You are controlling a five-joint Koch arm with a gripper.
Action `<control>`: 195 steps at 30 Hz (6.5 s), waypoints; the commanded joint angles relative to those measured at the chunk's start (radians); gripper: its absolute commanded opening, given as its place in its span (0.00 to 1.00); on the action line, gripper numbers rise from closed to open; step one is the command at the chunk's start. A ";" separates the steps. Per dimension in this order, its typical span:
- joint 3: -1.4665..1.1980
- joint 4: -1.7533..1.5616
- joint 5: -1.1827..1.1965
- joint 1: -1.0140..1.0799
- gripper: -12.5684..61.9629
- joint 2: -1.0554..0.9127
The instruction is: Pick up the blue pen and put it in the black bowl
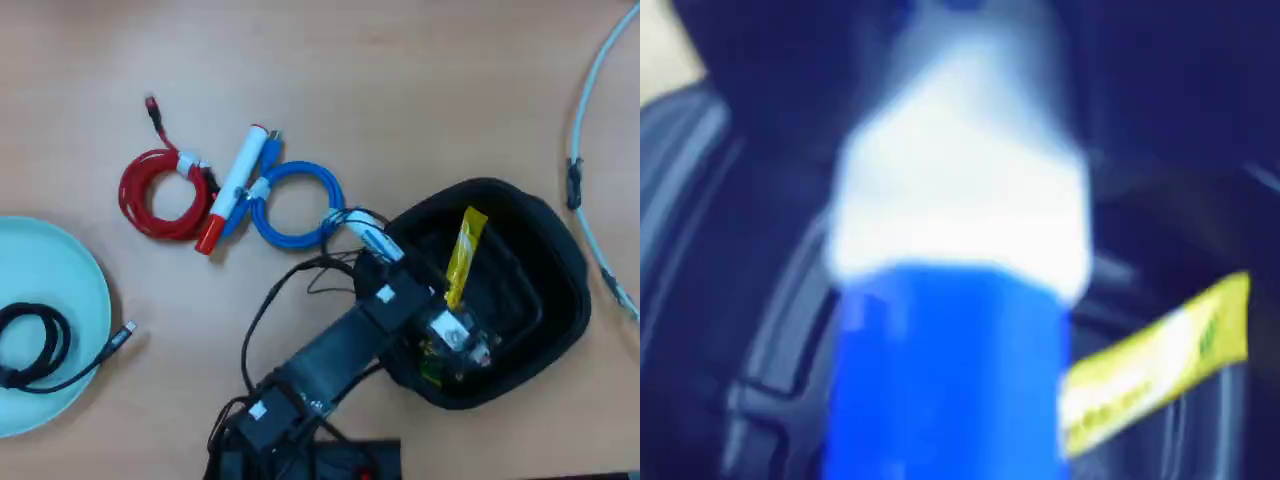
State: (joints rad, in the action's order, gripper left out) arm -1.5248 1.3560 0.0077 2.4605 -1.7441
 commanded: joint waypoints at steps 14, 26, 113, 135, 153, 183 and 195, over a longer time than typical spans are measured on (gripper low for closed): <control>0.057 -0.138 -0.006 0.127 0.08 0.287; 0.044 -0.133 -0.026 0.137 0.50 0.288; -1.290 -1.200 0.176 -1.009 0.54 -0.627; -0.508 -0.110 0.282 -0.917 0.55 -0.624; -0.302 0.184 0.495 -1.322 0.56 -0.627; -0.739 -0.313 0.609 -1.433 0.56 -0.373; -0.735 -0.311 0.522 -1.002 0.55 -0.279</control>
State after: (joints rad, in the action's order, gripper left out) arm -2.2872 1.0492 0.5722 1.4113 -2.0356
